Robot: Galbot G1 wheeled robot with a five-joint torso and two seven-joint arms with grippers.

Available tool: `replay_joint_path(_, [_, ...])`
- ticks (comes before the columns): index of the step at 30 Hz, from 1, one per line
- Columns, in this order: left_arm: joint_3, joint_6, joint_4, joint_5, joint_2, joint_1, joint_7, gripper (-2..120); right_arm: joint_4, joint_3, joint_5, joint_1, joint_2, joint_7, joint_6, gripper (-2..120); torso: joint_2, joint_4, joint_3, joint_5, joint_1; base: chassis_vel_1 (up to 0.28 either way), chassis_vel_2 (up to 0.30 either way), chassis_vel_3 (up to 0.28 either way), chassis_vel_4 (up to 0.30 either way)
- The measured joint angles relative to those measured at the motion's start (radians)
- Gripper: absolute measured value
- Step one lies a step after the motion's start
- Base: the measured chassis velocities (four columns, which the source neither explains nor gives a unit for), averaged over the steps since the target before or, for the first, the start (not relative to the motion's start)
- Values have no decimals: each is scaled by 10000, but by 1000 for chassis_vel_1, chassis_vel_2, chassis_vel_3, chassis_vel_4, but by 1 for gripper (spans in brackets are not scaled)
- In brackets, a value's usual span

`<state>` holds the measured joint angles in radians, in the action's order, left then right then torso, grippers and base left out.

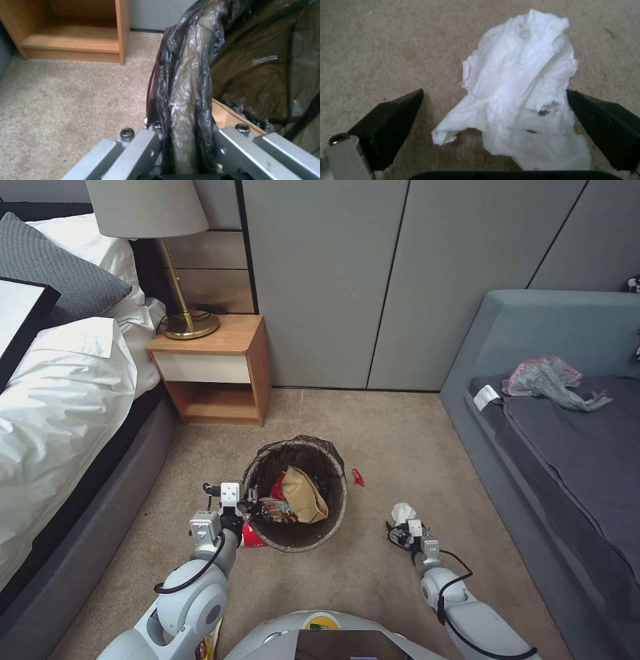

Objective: Pick up the trash bin, then pick up the garbage from the floor and place it into the trash bin.

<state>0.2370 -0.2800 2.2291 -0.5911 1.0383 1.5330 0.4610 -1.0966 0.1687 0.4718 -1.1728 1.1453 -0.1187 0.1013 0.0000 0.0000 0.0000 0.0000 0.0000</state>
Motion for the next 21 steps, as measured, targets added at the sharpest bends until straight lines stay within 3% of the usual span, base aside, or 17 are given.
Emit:
replay_joint_path(15, [1,4,-31,-16,-15,-21,1,2,488,40,-4,256,207,-69,48,93,1,-1,-1,-3,0,0,0,0,0])
replay_joint_path(16, [-5,4,-47,-17,-12,-33,1,2,514,45,-4,285,242,-75,57,86,1,-2,-1,-4,0,0,0,0,0])
replay_joint_path(21, [-13,4,-64,-17,-11,-56,1,2,570,53,-43,311,293,-83,131,73,1,-1,-1,-2,0,0,0,0,0])
